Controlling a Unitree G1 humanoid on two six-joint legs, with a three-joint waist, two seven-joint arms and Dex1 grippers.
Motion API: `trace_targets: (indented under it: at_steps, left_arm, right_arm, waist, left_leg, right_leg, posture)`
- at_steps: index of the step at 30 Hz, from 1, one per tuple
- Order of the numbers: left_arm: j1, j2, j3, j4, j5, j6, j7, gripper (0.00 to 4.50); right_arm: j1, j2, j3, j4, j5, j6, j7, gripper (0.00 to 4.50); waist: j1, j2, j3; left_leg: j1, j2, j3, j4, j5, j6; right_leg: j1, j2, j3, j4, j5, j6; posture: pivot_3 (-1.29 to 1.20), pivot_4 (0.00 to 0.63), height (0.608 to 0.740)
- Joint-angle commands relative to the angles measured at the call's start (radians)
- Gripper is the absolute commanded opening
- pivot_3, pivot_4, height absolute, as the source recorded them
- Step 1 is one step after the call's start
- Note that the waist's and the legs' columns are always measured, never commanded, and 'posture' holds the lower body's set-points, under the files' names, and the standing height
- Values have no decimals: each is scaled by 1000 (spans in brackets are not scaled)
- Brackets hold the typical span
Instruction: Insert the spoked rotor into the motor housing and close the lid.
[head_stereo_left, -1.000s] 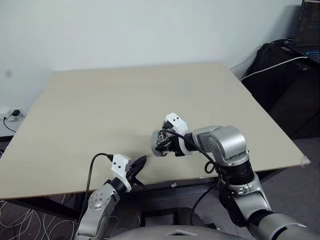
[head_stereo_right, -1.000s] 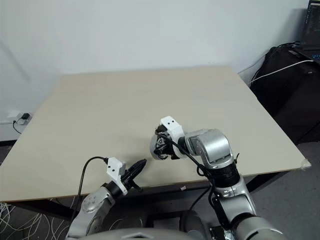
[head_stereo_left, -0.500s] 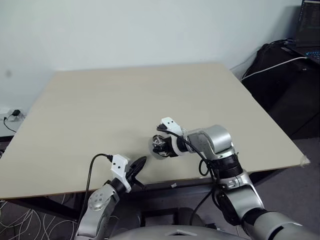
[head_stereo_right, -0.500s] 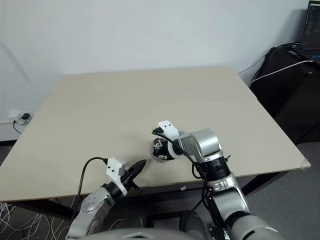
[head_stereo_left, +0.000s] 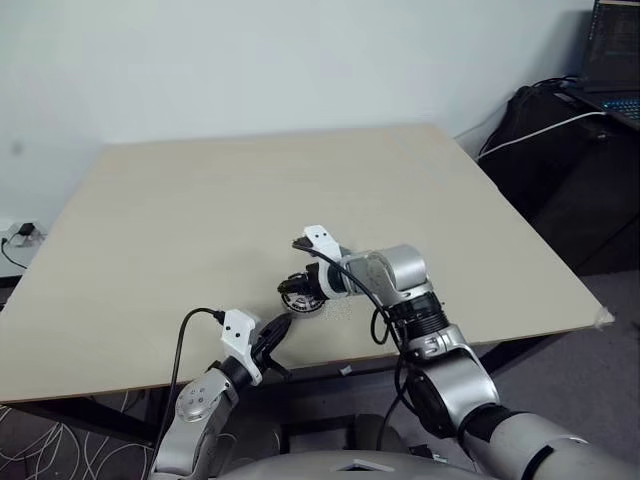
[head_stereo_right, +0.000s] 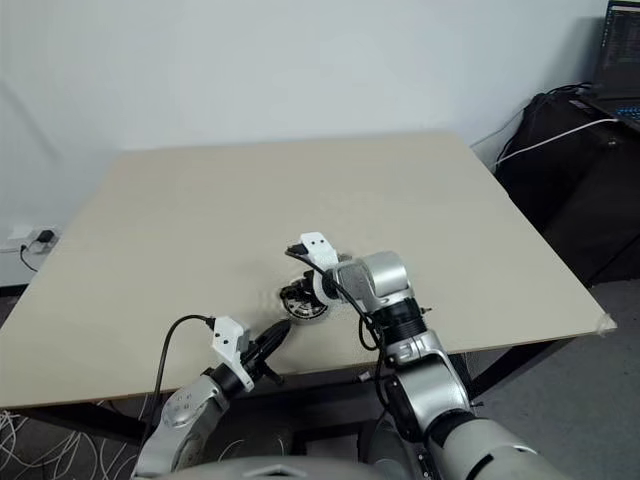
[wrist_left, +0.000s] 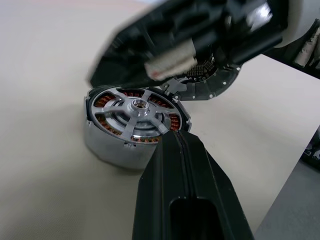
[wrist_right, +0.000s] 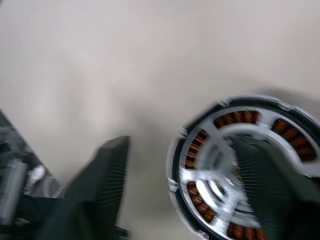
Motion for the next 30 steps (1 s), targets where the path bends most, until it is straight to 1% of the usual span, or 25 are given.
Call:
trace_targets:
  at_steps: [1, 4, 5, 6, 8, 10, 12, 13, 17, 18, 21, 23, 25, 27, 30]
  left_arm:
    - [-6, -4, 3, -22, -11, -5, -1, 0]
    - [-3, -5, 2, -25, -14, -2, -1, 0]
    - [-3, -5, 2, -25, -14, -1, -1, 0]
    - [-3, -6, 1, -26, -14, -1, -1, 0]
    - [-4, -8, 0, -26, -13, 0, 0, 0]
    - [-3, -9, 0, -27, -13, 0, 1, 0]
    - [1, -11, 1, -31, -15, 2, 2, 0]
    - [4, -12, 1, -34, -15, 2, 2, 0]
    - [13, -16, 1, -41, -14, -5, 4, 0]
    - [14, -17, 2, -42, -14, -7, 3, 0]
    - [17, -20, 4, -46, -17, -4, 3, 0]
    - [16, -20, 4, -47, -18, 0, 2, 0]
    - [12, -15, 4, -48, -19, 8, -2, 0]
    - [9, -11, 3, -48, -20, 12, -5, 0]
    - [2, -6, 1, -46, -21, 19, -12, 0]
  right_arm:
    - [-19, 33, -47, -104, 68, 17, 6, 4470]
    - [4, 47, -58, -220, 113, -25, 19, 4470]
    - [11, 41, -51, -265, 118, -60, 25, 4470]
    - [24, 13, -13, -320, 91, -139, 32, 4470]
    - [49, -69, 72, -408, 7, -312, 35, 4075]
    - [68, -124, 104, -449, -39, -405, 24, 3586]
    - [97, -225, 152, -488, -144, -531, -4, 2936]
    - [113, -263, 163, -502, -180, -574, -16, 2537]
    - [209, -400, 142, -539, -327, -709, -109, 1302]
    - [232, -416, 131, -546, -345, -721, -126, 923]
    - [349, -478, 73, -549, -428, -751, -216, 23]
    - [430, -522, 61, -554, -474, -755, -231, 23]
    - [525, -556, 70, -581, -483, -716, -197, 23]
    - [573, -572, 84, -599, -486, -696, -165, 23]
    - [632, -544, 128, -598, -508, -688, -167, 23]
  waist:
    - [-1, 0, 0]
    - [-2, 0, 0]
    - [-2, 0, 0]
    - [-2, 0, 0]
    - [0, 0, 0]
    - [0, 0, 0]
    - [0, 0, 0]
    - [1, 0, 0]
    - [9, -1, 0]
    - [11, -1, 0]
    - [20, -2, 0]
    - [25, -3, 1]
    - [29, -4, 2]
    - [28, -5, 3]
    - [18, -6, 4]
  left_leg:
    - [0, 0, 0, 0, 0, 0]
    - [0, 0, 0, 0, 0, 0]
    - [0, 0, 0, 0, 0, 0]
    - [0, 0, 0, 0, 0, 0]
    - [0, 0, 0, 0, 0, 0]
    - [0, -1, 0, 1, 0, 0]
    - [0, -1, 0, 1, 0, 0]
    - [0, -1, 0, 1, 0, 0]
    - [0, 0, 0, 1, 0, 0]
    - [0, 0, 1, 1, 0, 0]
    - [0, 0, 1, 1, 0, 0]
    - [0, 0, 1, 1, 0, 0]
    - [0, 0, 1, 2, 0, 1]
    - [1, 0, 1, 2, -1, 1]
    - [2, 1, 3, 2, -1, 1]
  right_leg:
    - [0, 0, 0, 0, 0, 0]
    - [0, 0, 0, 0, 0, 0]
    - [0, 0, 0, 0, 0, 0]
    - [0, 0, 0, 0, 0, 1]
    - [1, -1, -1, -1, -3, 6]
    - [1, -1, -1, -1, -4, 6]
    - [1, -1, 0, -2, -4, 6]
    - [1, -1, 0, -2, -4, 6]
    - [1, -1, 0, -1, -4, 5]
    - [1, -1, 0, -2, -4, 4]
    - [2, -1, 0, -2, -6, 1]
    - [3, -1, 0, -2, -7, 1]
    - [7, -1, 0, -3, -7, 1]
    - [9, -1, 0, -3, -7, 2]
    - [9, 0, 1, -2, -7, 2]
  posture:
    - [0, 0, 740]
    - [0, 0, 740]
    - [0, 0, 740]
    - [0, 0, 740]
    - [0, 0, 740]
    - [0, 0, 740]
    - [0, 0, 740]
    - [0, 0, 740]
    - [0, 0, 740]
    - [0, 0, 740]
    - [0, 0, 740]
    - [0, 0, 740]
    - [0, 0, 740]
    - [0, 0, 740]
    - [0, 0, 740]
